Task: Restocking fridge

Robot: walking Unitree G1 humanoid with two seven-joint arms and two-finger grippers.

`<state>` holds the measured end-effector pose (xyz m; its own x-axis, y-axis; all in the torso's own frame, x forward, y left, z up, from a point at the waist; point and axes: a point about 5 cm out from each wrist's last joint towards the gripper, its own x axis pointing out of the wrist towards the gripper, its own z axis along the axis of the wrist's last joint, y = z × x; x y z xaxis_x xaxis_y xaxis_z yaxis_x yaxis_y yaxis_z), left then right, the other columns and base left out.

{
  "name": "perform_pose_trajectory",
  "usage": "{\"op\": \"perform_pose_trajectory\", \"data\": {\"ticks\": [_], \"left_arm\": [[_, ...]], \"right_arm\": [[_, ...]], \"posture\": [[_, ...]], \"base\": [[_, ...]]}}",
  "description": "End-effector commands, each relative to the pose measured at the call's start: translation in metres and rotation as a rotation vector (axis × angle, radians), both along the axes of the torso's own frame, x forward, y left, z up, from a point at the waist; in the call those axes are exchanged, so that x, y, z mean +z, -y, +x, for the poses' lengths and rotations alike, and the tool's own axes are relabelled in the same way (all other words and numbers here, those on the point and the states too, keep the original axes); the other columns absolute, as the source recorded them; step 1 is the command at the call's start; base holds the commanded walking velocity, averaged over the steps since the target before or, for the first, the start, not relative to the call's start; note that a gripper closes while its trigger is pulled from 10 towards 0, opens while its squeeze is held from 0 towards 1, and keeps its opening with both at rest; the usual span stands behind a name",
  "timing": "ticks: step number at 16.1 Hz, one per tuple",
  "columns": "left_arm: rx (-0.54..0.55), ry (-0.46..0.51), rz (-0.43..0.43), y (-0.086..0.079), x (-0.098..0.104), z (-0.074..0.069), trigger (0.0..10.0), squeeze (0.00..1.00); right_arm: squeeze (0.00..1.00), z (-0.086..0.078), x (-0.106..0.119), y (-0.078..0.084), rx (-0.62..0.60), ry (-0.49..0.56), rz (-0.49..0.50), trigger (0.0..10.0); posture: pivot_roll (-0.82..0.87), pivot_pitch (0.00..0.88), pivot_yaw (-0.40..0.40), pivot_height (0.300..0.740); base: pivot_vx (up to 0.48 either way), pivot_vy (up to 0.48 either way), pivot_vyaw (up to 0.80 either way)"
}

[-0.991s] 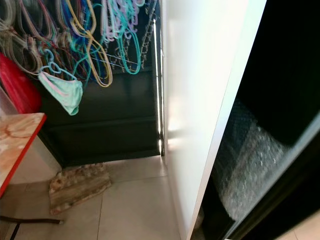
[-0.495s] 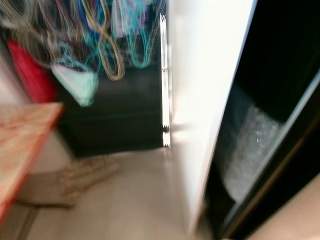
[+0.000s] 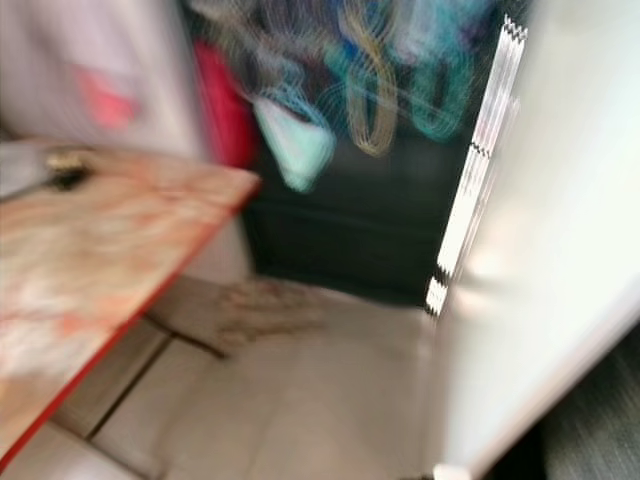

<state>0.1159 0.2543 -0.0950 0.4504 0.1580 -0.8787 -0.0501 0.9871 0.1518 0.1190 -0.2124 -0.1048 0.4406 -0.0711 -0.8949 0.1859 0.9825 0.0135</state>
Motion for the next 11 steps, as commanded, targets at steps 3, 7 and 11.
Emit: {"op": "perform_pose_trajectory", "data": {"ticks": [3, 7, 11], "left_arm": [[0.000, -0.032, 0.008, -0.0029, -0.0019, -0.0092, 10.0, 0.00], [-0.004, -0.035, 0.008, -0.0017, -0.0026, -0.0106, 10.0, 0.00], [-0.010, -0.040, 0.006, -0.0001, -0.0035, -0.0123, 10.0, 0.00]], "right_arm": [[0.00, -0.0060, -0.0018, -0.0002, 0.047, -0.028, -0.005, 10.0], [0.00, -0.0074, -0.0021, 0.0002, 0.076, -0.035, -0.005, 10.0], [0.00, -0.0087, -0.0023, 0.0008, 0.132, -0.049, -0.015, 10.0]], "posture": [[-0.04, 0.000, 0.056, 0.740], [-0.04, 0.000, 0.051, 0.740], [-0.03, 0.000, 0.049, 0.740]], "base": [[0.000, 0.000, 0.80], [0.000, 0.000, 0.80], [0.000, 0.000, 0.80]]}}
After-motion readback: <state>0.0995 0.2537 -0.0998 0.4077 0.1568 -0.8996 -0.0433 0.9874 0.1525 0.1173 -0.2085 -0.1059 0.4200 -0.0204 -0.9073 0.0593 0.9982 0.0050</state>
